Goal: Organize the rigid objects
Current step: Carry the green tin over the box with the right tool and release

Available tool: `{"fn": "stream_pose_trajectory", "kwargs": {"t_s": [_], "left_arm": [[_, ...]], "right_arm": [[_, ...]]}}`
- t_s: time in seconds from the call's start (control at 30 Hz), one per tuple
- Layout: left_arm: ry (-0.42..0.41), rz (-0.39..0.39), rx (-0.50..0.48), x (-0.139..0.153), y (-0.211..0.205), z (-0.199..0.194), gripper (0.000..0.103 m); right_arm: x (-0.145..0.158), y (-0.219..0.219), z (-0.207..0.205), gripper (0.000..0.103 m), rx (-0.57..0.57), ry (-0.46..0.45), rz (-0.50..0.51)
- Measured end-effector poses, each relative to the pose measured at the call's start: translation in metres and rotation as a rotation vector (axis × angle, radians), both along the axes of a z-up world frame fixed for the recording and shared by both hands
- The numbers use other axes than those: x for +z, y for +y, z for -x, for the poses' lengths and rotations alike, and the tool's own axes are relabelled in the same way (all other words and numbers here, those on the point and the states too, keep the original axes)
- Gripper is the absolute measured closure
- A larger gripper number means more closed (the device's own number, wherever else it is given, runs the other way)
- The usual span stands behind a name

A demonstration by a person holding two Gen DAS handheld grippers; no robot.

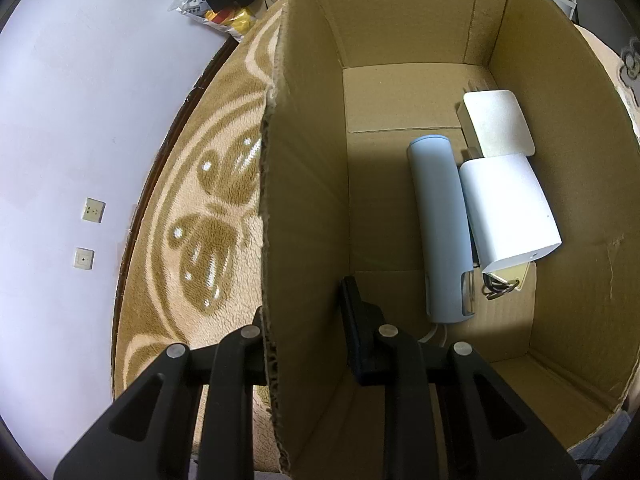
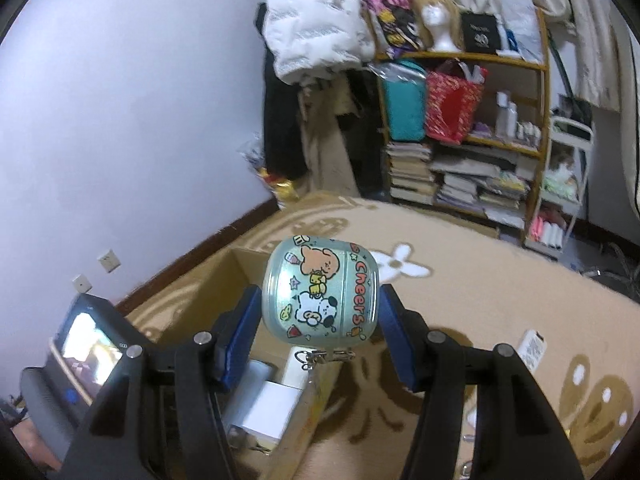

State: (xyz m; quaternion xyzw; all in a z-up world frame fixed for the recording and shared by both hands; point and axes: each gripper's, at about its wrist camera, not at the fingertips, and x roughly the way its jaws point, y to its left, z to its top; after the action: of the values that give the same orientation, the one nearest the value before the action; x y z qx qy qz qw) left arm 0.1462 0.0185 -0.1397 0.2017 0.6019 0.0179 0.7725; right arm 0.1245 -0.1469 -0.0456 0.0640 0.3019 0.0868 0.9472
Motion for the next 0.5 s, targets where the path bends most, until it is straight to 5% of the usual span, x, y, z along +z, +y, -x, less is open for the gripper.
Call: {"fn": "stream_pose_trajectory", "kwargs": {"t_s": [0.5], "left_arm": [[0.002,0.002,-0.001,0.001,0.0,-0.001,0.08]], "right_arm": [[0.002,0.025,0.005,0.041,0.082,-0.005,0.007]]}}
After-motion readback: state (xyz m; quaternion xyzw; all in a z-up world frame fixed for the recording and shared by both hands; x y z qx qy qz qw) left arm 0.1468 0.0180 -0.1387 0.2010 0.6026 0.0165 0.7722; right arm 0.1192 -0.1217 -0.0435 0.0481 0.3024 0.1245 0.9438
